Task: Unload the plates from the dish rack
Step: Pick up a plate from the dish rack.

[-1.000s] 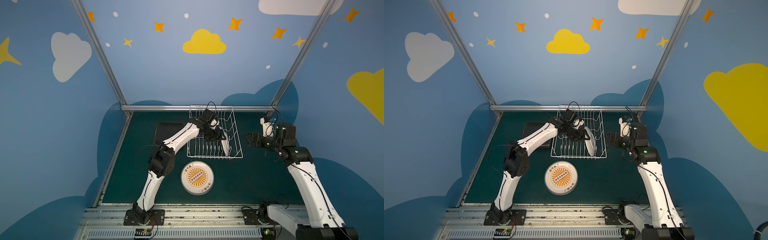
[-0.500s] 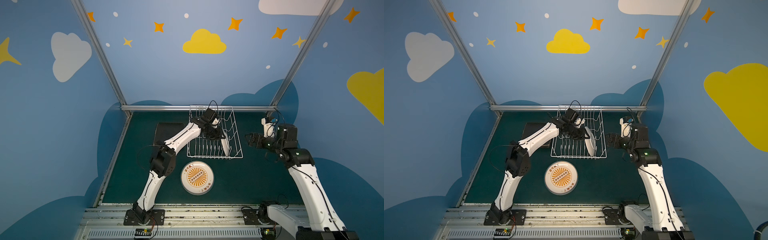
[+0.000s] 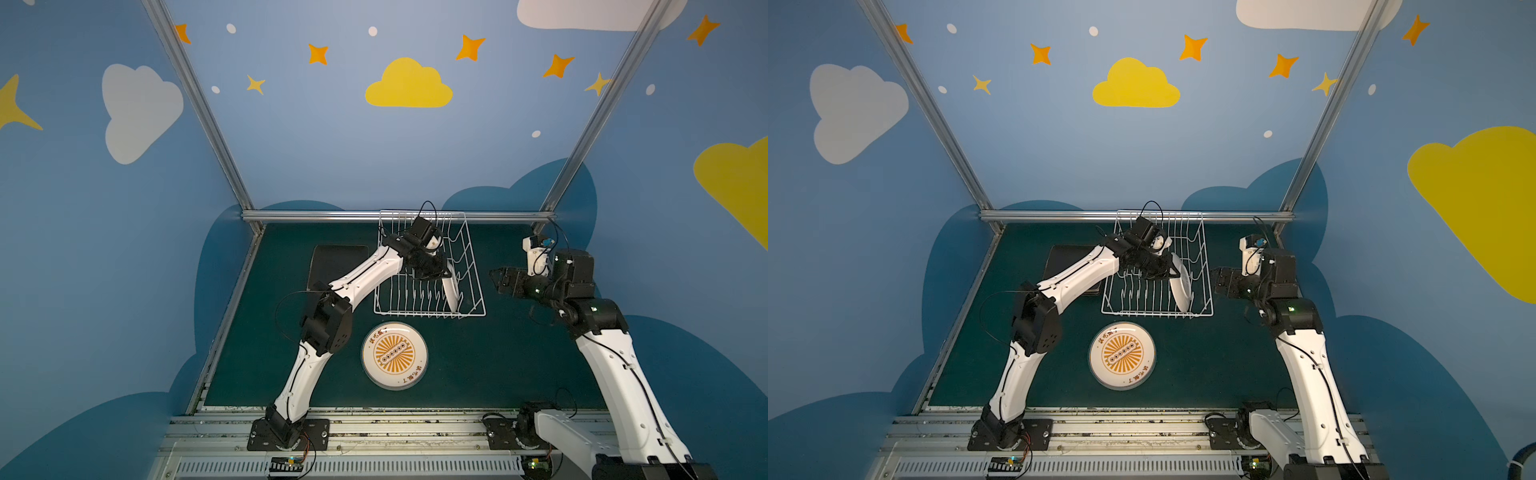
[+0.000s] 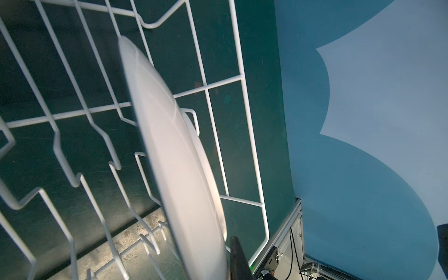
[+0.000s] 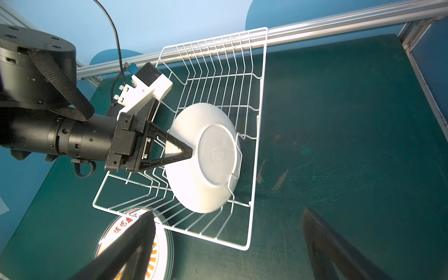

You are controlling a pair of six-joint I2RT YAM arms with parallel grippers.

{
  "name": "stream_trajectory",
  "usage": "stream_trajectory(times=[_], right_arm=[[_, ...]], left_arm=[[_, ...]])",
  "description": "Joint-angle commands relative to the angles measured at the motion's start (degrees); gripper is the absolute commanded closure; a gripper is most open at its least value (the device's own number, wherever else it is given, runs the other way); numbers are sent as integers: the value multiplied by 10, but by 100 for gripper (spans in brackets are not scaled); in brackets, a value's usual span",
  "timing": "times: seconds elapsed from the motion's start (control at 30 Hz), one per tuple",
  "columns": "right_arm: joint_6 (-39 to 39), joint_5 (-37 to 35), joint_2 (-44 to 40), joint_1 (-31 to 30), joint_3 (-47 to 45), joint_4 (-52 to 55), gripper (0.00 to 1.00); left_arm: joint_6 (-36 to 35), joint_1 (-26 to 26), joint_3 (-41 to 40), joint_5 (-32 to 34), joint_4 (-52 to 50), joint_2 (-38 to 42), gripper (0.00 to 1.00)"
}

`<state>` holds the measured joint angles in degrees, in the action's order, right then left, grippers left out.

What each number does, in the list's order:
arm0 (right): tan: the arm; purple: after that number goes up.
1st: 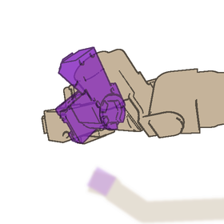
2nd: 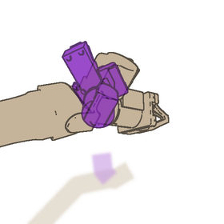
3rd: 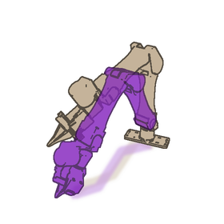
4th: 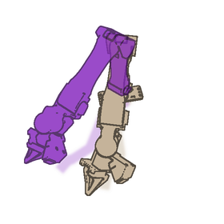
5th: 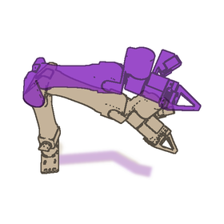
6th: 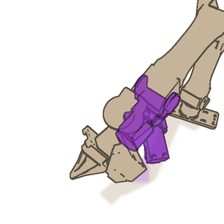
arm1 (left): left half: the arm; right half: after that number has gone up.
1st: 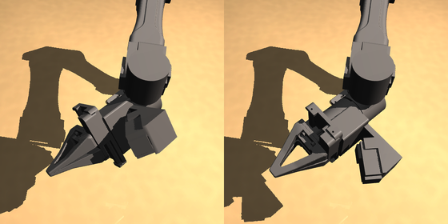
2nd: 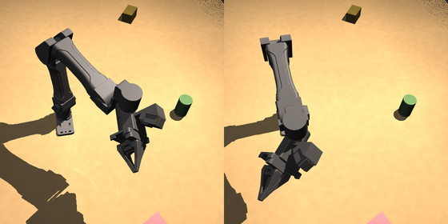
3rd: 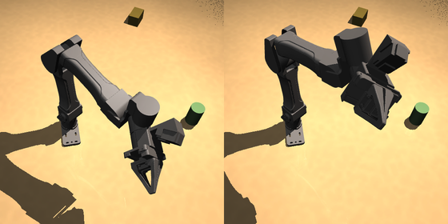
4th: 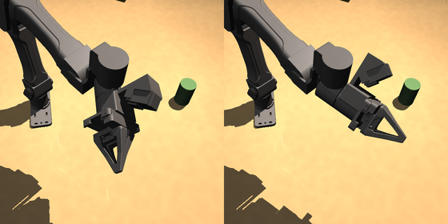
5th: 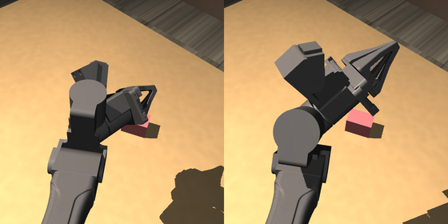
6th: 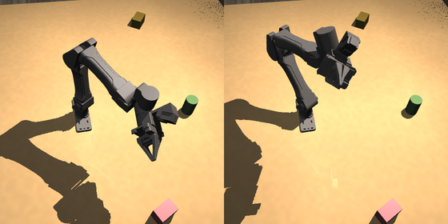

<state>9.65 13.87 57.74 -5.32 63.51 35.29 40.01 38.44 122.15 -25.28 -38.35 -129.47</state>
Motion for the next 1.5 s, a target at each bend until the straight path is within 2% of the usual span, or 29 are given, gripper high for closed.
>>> stream_trajectory(times=[0.0,0.1,0.63,0.97,1.07,1.17,1.33,1.47], right_arm=[[9,-8,-13,2,-6,-11,6],[8,-7,-13,2,-8,-15,6],[11,-10,-17,4,-6,-16,6],[17,-7,-14,4,6,-21,6],[22,-1,-12,5,16,-19,6],[24,28,-3,5,31,-15,6],[42,77,39,5,84,20,6],[66,107,65,6,113,25,6]], left_arm=[[4,-3,-3,9,-9,-3,90],[15,-3,-4,3,-6,1,97],[59,-11,1,-26,25,57,97],[43,-17,20,-36,16,94,97],[6,-17,29,-25,9,113,97],[-66,-15,30,-4,1,138,97],[-183,-15,36,68,-46,169,97],[-276,-15,7,115,-46,201,97]])
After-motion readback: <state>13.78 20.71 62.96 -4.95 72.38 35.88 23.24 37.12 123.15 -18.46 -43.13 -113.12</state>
